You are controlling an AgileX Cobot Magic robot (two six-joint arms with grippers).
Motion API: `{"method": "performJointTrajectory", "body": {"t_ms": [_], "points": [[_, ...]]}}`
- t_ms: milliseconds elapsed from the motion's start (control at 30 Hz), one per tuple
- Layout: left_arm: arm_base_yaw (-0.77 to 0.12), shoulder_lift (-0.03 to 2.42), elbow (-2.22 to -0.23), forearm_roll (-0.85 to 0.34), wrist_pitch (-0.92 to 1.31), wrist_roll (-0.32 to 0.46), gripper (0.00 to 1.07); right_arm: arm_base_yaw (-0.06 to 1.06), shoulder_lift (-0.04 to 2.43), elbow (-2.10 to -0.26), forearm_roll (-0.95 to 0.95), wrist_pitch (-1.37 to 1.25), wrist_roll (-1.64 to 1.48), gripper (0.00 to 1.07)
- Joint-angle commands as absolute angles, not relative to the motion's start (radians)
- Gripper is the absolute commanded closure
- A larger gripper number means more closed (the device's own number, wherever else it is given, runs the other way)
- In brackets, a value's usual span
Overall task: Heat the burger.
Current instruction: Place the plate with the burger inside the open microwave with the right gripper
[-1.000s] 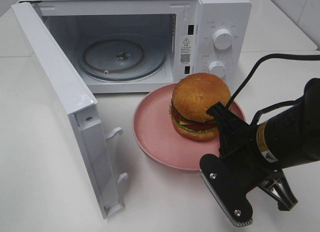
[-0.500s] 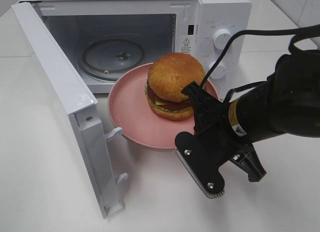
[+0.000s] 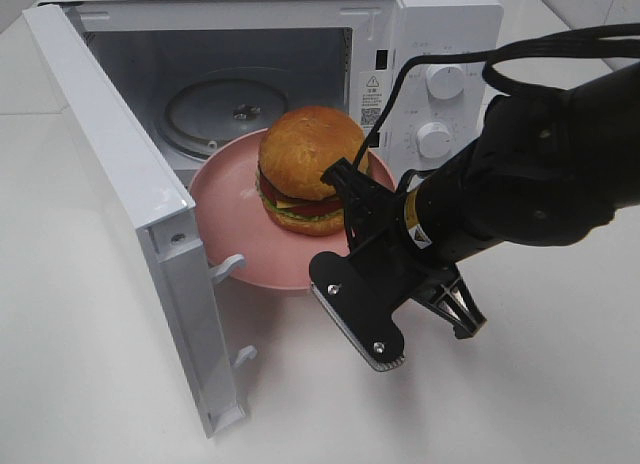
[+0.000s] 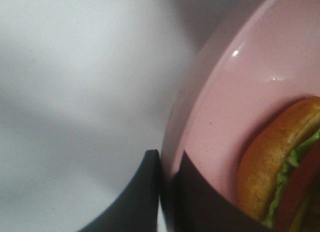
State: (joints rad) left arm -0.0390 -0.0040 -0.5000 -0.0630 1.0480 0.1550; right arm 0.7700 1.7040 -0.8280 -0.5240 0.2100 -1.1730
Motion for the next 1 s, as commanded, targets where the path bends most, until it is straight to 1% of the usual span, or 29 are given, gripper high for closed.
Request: {"method": "performJointTrajectory", "body": {"t_ms": [33, 333, 433, 500, 600, 633, 667, 733, 933, 1000], "points": [[-0.04, -0.028, -0.497, -0.062, 1.034, 0.155, 1.06, 0.766, 1.726, -0.881, -0.528, 0.173, -1.211, 1.07], [-0.04, -0.028, -0.497, -0.062, 1.034, 0.155, 1.06, 0.757, 1.737, -0.939, -0.527, 0.193, -1.245, 1.07], [-0.04, -0.028, -0.497, -0.062, 1.034, 0.155, 1.06, 0.732, 1.737, -0.958, -0.486, 0.192, -1.264, 1.07], [-0.04, -0.028, -0.497, -0.062, 1.034, 0.155, 1.06, 0.708, 1.737, -0.973, -0.412, 0.214, -1.339, 1.07], [-0.04, -0.028, -0.497, -0.062, 1.034, 0.155, 1.06, 0.708, 1.737, -0.973, -0.39, 0.22, -1.374, 1.07], [-0.04, -0.028, -0.497, -0.062, 1.034, 0.155, 1.06, 0.708, 1.737, -0.973, -0.339, 0.236, -1.433, 1.07], [-0.04, -0.028, -0.497, -0.062, 1.034, 0.155, 1.06, 0.708, 1.737, -0.973, -0.339, 0.236, -1.433, 1.07], [-0.04, -0.028, -0.497, -0.062, 1.034, 0.155, 1.06, 0.707, 1.737, -0.973, -0.262, 0.24, -1.506, 1.07], [-0.04, -0.028, -0.497, -0.062, 1.034, 0.155, 1.06, 0.707, 1.757, -1.003, -0.222, 0.281, -1.537, 1.07], [-0.04, -0.028, -0.497, -0.062, 1.034, 0.155, 1.06, 0.707, 1.801, -1.068, -0.222, 0.36, -1.537, 1.07]]}}
